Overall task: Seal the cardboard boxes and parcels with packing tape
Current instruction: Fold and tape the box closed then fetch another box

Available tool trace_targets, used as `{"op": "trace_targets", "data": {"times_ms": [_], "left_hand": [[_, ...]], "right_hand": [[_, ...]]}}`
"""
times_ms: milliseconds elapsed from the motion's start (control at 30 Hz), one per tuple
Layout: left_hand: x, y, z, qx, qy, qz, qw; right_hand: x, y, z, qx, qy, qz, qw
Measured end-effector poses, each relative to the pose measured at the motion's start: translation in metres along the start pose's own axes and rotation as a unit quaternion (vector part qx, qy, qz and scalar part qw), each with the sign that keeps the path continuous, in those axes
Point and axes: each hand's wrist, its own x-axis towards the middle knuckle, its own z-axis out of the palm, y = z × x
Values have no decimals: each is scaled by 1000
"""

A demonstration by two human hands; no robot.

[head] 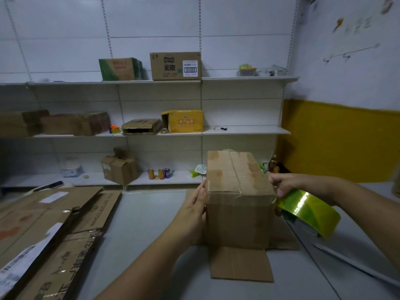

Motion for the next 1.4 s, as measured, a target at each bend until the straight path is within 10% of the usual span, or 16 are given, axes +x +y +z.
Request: {"op": "trace_targets", "data": {"times_ms": [200, 300, 433, 633, 967, 1200, 1400], "left_hand": [[6, -5, -9, -42, 53, -17, 998], [5, -2, -17, 8, 169, 117, 979], [8, 21, -23, 347, 139, 421, 827], [37, 26, 0, 570, -33, 387, 724], [-14, 32, -58, 501, -79, 501, 701], [-48, 71, -74, 470, -151, 261, 830], [-43, 67, -5, 662, -86, 402, 626]], "right_hand": [[-2, 1, -1, -3, 3, 9, 1000], [-3, 3, -2, 15, -9, 1, 1000], [-7, -5, -3, 23, -19, 0, 1000], [-8, -12, 3, 34, -32, 9, 999], [-45, -48, 48, -38, -148, -37, 987], [-47, -65, 77, -171, -82, -71, 979], [-57, -73, 84, -166, -72, -62, 981]]}}
